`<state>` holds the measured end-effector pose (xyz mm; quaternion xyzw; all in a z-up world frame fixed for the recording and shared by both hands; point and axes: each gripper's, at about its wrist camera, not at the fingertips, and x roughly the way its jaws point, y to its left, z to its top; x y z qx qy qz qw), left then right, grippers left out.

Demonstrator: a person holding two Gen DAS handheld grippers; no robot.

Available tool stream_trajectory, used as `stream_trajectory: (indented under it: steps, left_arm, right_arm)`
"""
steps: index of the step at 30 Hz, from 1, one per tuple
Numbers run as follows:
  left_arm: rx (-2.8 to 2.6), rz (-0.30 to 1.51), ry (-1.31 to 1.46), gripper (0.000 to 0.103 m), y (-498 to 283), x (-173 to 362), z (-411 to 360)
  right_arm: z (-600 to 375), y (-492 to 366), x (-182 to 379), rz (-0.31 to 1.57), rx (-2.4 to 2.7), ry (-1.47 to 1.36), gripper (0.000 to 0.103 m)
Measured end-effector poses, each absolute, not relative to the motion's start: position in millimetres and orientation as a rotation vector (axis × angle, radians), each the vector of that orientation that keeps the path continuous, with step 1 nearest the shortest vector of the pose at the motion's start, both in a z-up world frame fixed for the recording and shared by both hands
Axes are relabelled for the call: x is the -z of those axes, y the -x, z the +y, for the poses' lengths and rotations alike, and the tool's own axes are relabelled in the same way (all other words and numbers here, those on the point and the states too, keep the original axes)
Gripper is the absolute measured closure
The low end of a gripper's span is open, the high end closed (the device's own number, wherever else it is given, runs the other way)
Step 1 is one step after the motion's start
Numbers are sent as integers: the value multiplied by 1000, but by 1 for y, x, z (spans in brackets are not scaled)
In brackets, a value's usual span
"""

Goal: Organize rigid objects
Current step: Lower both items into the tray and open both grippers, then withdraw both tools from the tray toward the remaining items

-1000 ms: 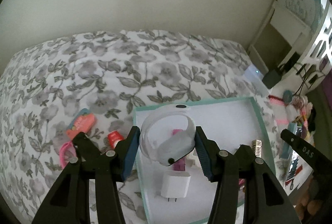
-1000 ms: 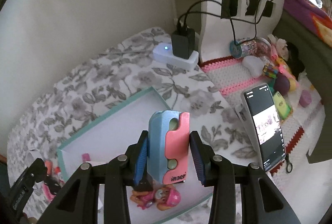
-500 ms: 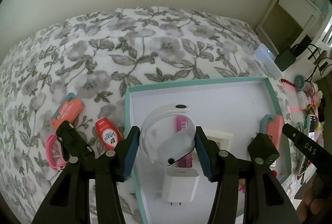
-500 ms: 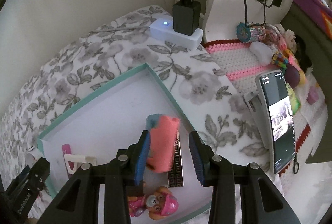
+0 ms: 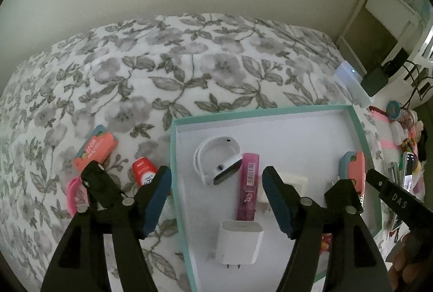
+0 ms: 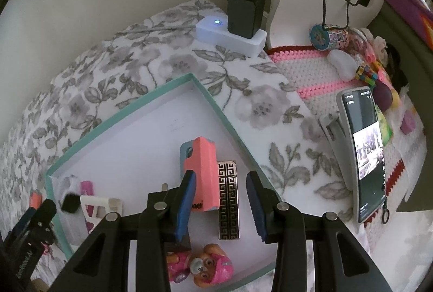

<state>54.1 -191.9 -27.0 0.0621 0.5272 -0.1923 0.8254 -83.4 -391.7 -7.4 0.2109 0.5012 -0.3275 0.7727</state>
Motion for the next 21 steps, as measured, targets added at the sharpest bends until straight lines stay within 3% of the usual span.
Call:
stream_trajectory:
  steps: [4, 8, 11, 21]
  left_arm:
    - [386, 1103, -126, 27, -55, 20, -188]
    - [358, 1062, -97, 25, -58, 6, -177]
    - [336, 1023, -71, 10, -59, -5, -167]
    - [243, 990, -36, 10, -70, -22, -130]
  right_arm:
    - [-390, 84, 1, 1077, 695, -465, 41]
    - [-383, 83, -12, 1057, 691, -424, 37]
    - [-377, 82, -23, 1035, 677, -403, 30]
    - [-346, 74, -47, 978, 613, -335, 25]
